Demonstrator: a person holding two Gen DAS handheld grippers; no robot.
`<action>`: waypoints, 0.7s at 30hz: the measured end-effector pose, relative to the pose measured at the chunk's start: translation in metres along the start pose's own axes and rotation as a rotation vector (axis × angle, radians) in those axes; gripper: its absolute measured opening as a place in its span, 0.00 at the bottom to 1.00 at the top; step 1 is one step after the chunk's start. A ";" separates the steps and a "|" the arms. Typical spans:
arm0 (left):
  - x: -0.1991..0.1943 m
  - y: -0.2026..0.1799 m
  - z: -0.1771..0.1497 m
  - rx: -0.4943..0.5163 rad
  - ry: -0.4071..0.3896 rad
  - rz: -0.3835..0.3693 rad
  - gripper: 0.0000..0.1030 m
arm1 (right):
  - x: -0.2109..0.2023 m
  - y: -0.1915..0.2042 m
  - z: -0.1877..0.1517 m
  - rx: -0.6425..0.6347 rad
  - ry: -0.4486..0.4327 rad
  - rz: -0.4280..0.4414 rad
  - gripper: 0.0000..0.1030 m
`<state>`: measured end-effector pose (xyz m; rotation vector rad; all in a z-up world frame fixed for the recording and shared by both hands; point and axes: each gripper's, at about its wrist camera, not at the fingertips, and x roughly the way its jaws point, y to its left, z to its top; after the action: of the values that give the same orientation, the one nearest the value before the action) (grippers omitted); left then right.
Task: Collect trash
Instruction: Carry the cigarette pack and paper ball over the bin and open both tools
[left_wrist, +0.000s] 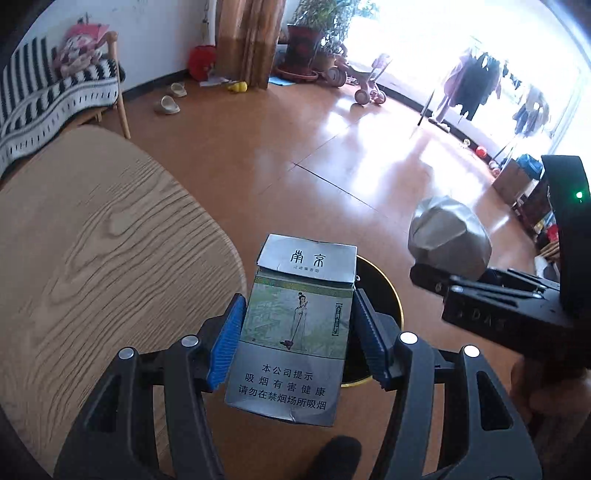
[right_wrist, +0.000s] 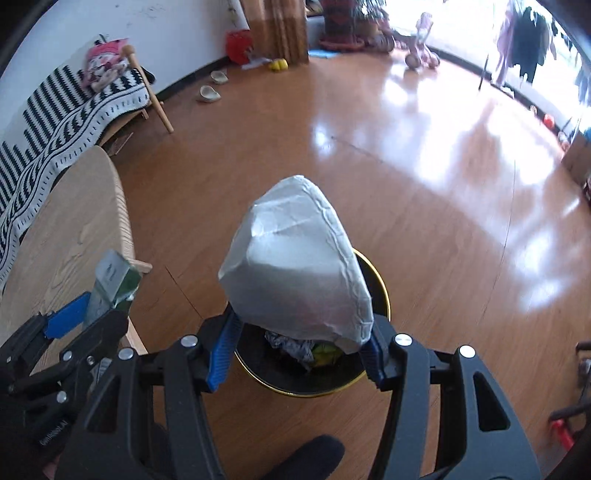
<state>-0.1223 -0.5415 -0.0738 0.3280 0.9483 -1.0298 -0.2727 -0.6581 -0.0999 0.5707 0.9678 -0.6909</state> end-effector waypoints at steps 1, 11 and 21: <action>0.005 -0.003 0.001 0.004 -0.004 -0.002 0.56 | 0.003 -0.004 0.000 0.005 0.009 0.002 0.55; 0.027 -0.005 0.007 -0.017 0.008 -0.026 0.56 | 0.012 -0.002 0.007 0.034 0.013 0.002 0.55; 0.033 -0.005 0.009 -0.032 0.021 -0.043 0.56 | 0.005 -0.006 0.007 0.080 -0.009 -0.002 0.80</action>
<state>-0.1157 -0.5688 -0.0936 0.2935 0.9935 -1.0506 -0.2710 -0.6685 -0.1017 0.6359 0.9356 -0.7362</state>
